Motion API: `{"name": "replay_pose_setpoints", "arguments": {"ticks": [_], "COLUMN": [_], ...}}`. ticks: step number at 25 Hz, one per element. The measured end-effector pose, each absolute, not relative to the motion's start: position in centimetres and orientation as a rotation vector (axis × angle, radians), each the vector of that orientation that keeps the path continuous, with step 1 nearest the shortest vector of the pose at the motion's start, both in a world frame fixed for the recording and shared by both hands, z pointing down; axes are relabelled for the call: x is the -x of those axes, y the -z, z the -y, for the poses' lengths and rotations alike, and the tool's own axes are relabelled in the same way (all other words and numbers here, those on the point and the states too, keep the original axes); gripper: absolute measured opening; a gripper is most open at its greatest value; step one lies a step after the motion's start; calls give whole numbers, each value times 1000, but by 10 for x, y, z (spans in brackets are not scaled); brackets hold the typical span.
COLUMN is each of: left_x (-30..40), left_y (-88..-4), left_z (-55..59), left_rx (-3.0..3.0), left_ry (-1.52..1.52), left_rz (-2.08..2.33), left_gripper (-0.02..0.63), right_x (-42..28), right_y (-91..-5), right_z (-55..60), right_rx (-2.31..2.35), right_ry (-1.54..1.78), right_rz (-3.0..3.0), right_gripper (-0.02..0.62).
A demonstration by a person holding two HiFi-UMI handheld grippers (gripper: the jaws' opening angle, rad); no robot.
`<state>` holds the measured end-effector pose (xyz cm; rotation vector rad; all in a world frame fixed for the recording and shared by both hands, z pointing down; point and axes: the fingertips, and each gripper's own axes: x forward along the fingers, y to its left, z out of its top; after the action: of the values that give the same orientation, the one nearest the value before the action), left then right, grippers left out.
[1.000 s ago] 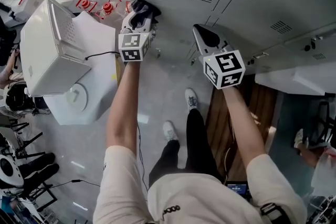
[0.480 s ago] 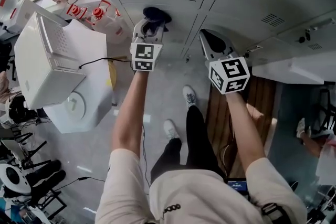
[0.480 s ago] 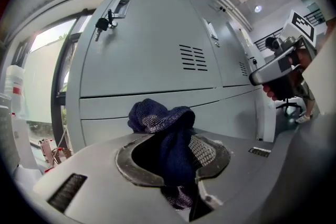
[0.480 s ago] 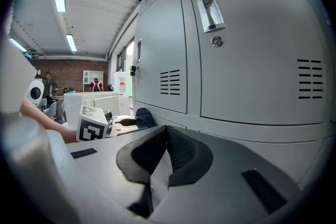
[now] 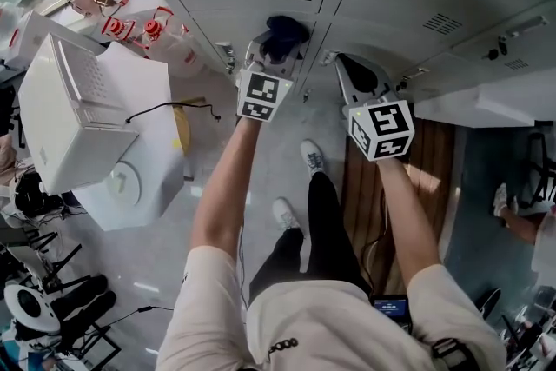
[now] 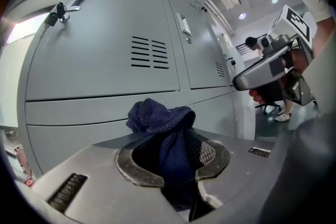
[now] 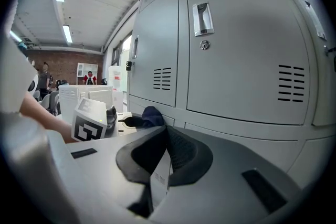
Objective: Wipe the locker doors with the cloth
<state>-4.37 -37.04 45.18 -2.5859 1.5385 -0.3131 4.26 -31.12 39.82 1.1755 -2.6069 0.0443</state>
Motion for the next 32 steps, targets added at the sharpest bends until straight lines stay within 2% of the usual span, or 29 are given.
{"name": "replay_pose_setpoints", "arguments": {"ticks": [6, 11, 21, 26, 32], "left_x": [6, 18, 113, 185, 263], "left_y": [-451, -439, -442, -475, -527], "left_z": [368, 344, 316, 319, 319], "left_rx": [2643, 2631, 2476, 2420, 2324], "left_ry": [359, 285, 361, 404, 512], "left_rz": [-1452, -1517, -1786, -1994, -2166], "left_gripper": [118, 120, 120, 120, 120], "right_x": [-51, -59, -46, -2, 59], "right_y": [-396, -392, -398, -417, -441], "right_z": [299, 280, 308, 309, 300], "right_rx": [-1222, -1236, -1228, -1145, -1176], "right_ry": [-58, -64, -122, 5, -29], "right_rz": [2598, 2616, 2698, 2671, 2671], "right_gripper": [8, 8, 8, 8, 8]}}
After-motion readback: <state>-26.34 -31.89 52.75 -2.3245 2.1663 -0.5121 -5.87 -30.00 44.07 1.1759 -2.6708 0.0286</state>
